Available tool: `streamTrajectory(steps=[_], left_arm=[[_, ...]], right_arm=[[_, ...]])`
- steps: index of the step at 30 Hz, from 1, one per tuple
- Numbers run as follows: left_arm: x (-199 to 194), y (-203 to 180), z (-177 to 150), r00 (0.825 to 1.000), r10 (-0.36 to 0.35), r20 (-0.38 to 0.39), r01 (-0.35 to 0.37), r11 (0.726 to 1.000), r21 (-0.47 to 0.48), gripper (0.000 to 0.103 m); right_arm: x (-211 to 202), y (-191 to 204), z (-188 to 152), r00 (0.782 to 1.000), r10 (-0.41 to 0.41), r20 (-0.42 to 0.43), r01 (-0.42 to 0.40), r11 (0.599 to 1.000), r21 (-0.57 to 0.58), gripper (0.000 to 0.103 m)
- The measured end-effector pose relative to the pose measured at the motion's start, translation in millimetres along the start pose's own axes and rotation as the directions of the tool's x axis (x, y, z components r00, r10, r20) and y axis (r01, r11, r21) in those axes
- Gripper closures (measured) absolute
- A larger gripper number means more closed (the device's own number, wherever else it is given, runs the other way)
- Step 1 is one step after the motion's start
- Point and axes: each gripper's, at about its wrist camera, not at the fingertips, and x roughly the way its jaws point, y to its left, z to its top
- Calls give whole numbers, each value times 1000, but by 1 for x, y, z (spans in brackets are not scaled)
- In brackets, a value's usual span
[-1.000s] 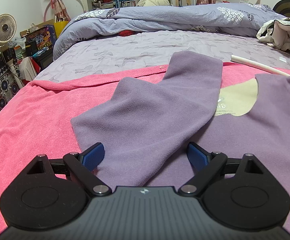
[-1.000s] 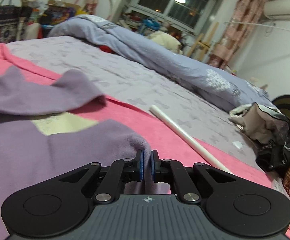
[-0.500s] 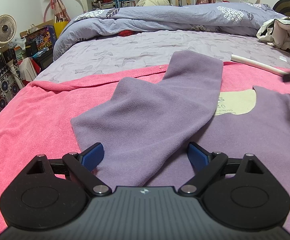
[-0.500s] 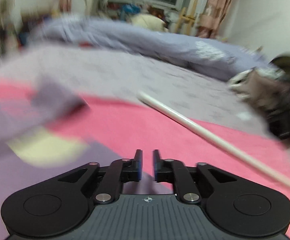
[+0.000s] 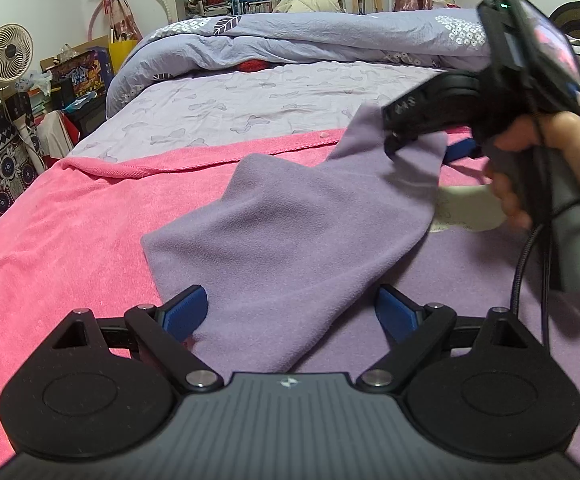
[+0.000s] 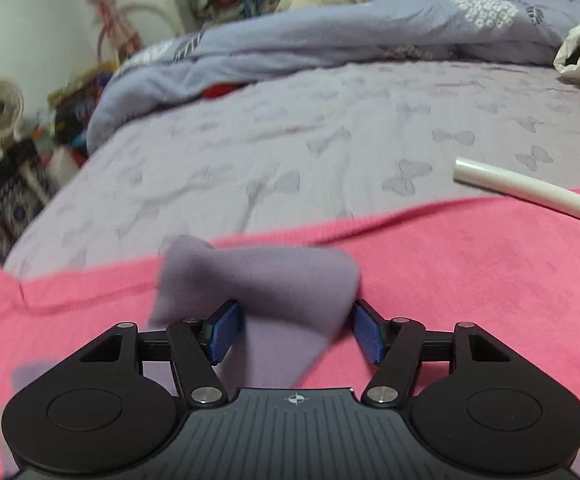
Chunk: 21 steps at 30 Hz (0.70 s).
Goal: Fold clothes
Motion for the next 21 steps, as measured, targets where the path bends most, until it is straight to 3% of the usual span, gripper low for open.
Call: streamTrajectory(steps=[1, 2, 3, 6, 11, 17, 21], left_arm=[[0, 1, 0, 1000, -2, 0, 2, 1000, -2, 10], [0, 1, 0, 1000, -4, 0, 4, 1000, -5, 10], [0, 1, 0, 1000, -5, 0, 5, 1000, -7, 10], [-1, 3, 0, 1000, -8, 0, 8, 1000, -14, 9], [-1, 4, 0, 1000, -3, 3, 3, 1000, -25, 9], [-3, 13, 1, 999, 36, 10, -35, 996, -77, 8], [-1, 32, 3, 992, 126, -2, -125, 977, -173, 8]], right_arm=[[0, 0, 2, 1000, 11, 4, -11, 1000, 20, 64], [0, 1, 4, 1000, 21, 8, -21, 999, 41, 93], [-2, 1, 6, 999, 36, 16, -37, 997, 67, 96], [-28, 0, 12, 989, 100, 113, -112, 988, 105, 97], [-91, -7, 23, 956, 168, 240, -187, 980, 61, 97], [-120, -25, 15, 966, 121, 227, -128, 992, 17, 97], [-131, -33, -3, 966, 66, 248, -69, 998, 2, 97]])
